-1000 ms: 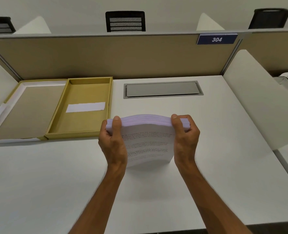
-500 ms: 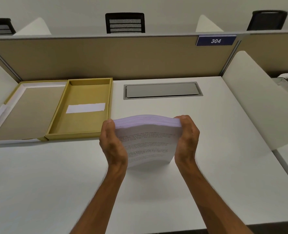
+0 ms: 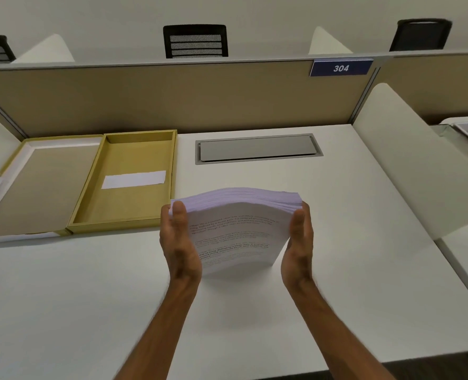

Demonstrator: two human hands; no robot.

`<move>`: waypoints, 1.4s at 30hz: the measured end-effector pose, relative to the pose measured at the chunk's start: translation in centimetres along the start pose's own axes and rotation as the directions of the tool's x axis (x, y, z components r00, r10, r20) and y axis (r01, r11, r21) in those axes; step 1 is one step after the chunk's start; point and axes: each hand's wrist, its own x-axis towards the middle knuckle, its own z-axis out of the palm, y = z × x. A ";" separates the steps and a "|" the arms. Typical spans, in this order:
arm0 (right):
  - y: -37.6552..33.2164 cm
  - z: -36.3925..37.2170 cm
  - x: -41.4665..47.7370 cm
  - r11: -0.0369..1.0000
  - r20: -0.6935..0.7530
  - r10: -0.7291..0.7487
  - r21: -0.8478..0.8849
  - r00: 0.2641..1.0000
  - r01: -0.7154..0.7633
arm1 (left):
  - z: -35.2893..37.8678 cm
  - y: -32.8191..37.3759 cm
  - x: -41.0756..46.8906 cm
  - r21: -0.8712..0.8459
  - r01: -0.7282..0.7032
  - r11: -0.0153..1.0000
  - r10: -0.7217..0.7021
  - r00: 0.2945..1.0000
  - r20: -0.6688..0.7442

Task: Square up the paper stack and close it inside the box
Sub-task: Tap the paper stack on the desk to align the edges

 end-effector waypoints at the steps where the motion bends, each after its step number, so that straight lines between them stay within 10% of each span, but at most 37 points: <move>1: -0.1 -0.1 0.1 1.000 0.005 0.001 0.008 1.000 -0.001 | 0.0 0.0 0.0 0.004 -0.005 1.000 0.005 1.000 0.001; 12: 0.5 -4.2 1.5 0.973 0.217 0.063 -0.228 0.974 -0.012 | -1.9 -0.7 0.9 -0.071 -0.021 0.997 0.040 0.961 0.272; 16: 0.6 -6.7 2.1 0.927 0.299 0.141 -0.374 0.944 -0.020 | -5.7 -2.5 1.9 0.277 -0.082 0.957 -0.059 0.883 0.466; 27: 1.6 -6.4 2.8 0.892 0.204 0.022 -0.446 0.979 0.073 | -6.9 -3.5 2.6 0.456 -0.301 0.838 0.124 0.917 0.378; 42: 2.7 -6.7 1.5 0.916 0.241 0.053 -0.399 0.969 0.049 | -7.9 -4.3 1.6 0.412 -0.140 0.900 -0.020 0.932 0.361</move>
